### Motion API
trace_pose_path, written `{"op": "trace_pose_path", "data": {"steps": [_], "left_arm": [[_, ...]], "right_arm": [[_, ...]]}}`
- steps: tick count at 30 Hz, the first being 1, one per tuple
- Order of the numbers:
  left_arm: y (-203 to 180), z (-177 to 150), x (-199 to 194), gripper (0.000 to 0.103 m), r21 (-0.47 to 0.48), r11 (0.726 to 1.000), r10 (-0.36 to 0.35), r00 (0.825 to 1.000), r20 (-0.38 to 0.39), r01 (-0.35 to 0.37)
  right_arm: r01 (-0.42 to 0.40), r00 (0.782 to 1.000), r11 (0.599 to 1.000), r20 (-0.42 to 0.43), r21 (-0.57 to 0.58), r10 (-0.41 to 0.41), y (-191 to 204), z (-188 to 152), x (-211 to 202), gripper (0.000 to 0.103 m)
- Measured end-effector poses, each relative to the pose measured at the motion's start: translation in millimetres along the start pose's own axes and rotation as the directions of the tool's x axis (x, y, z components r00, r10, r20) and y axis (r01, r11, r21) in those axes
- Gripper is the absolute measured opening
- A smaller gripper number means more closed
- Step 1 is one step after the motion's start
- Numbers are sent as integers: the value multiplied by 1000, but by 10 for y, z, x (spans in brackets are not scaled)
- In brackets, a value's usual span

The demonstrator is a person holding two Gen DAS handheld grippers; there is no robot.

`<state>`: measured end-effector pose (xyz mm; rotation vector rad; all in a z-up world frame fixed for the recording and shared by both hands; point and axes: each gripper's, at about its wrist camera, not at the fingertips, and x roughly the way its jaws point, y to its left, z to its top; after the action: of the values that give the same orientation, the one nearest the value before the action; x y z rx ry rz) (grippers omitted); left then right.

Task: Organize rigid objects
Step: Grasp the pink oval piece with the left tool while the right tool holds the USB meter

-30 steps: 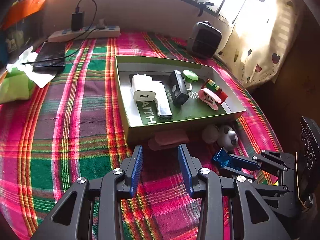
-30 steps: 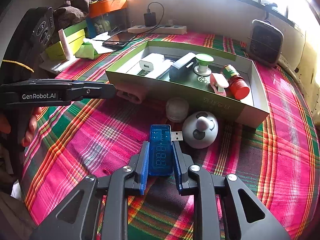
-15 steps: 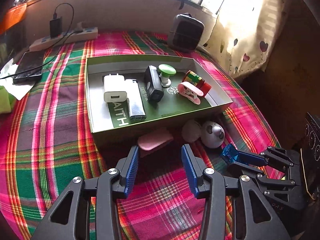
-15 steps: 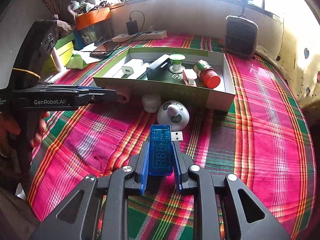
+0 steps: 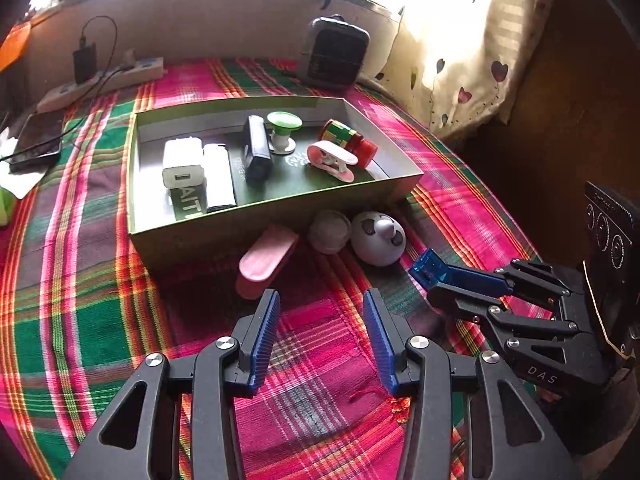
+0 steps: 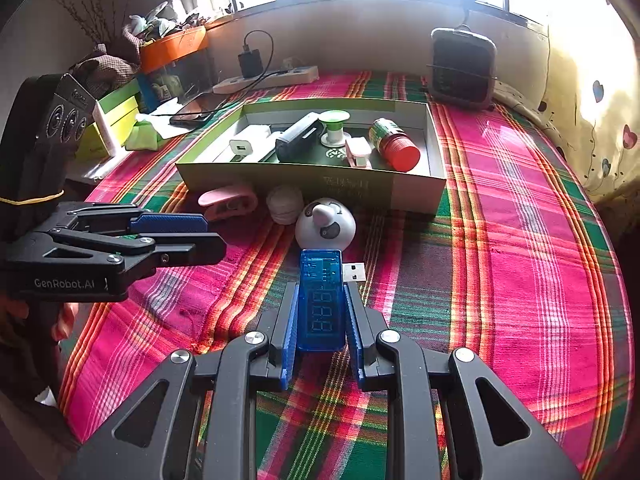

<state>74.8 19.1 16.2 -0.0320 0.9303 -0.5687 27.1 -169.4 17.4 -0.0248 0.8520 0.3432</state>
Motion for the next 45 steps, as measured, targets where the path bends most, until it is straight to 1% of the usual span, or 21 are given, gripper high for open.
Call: {"op": "trace_pose_path", "data": {"steps": [4, 7, 9, 14, 21, 24, 30, 40, 43, 45], "left_arm": [[112, 76, -41, 43, 11, 997, 81, 997, 20, -81], [153, 161, -49, 43, 23, 993, 115, 992, 47, -116], [152, 217, 0, 43, 41, 991, 123, 991, 48, -125], [123, 253, 149, 43, 65, 991, 117, 993, 17, -118], [80, 249, 298, 43, 72, 987, 142, 990, -12, -141], [57, 247, 331, 43, 66, 988, 139, 990, -19, -137], [-59, 204, 346, 43, 79, 990, 119, 993, -19, -117], [-25, 257, 388, 42, 49, 984, 171, 985, -1, -170], [-25, 258, 387, 41, 42, 983, 178, 984, 1, -178], [-32, 255, 390, 38, 48, 981, 188, 982, 3, -188]], "right_arm": [[3, 1000, 1000, 2, 5, -3, -36, 1, 1, 23], [1, 1000, 1000, 6, 14, -1, -58, 0, 1, 23], [0, 1000, 1000, 5, 16, 0, -71, -2, 9, 23], [0, 1000, 1000, 5, 18, 0, -89, 4, 13, 23], [-8, 1000, 1000, 5, 30, 8, -138, 2, 30, 23], [-13, 1000, 1000, 10, 27, 12, -149, 5, 23, 23], [-25, 1000, 999, 14, 36, 25, -191, -1, 12, 23], [-49, 999, 998, 19, 39, 48, -233, 1, 6, 23], [-51, 998, 998, 24, 33, 50, -230, 3, -1, 23], [-58, 998, 998, 24, 32, 58, -227, 5, 1, 23]]}}
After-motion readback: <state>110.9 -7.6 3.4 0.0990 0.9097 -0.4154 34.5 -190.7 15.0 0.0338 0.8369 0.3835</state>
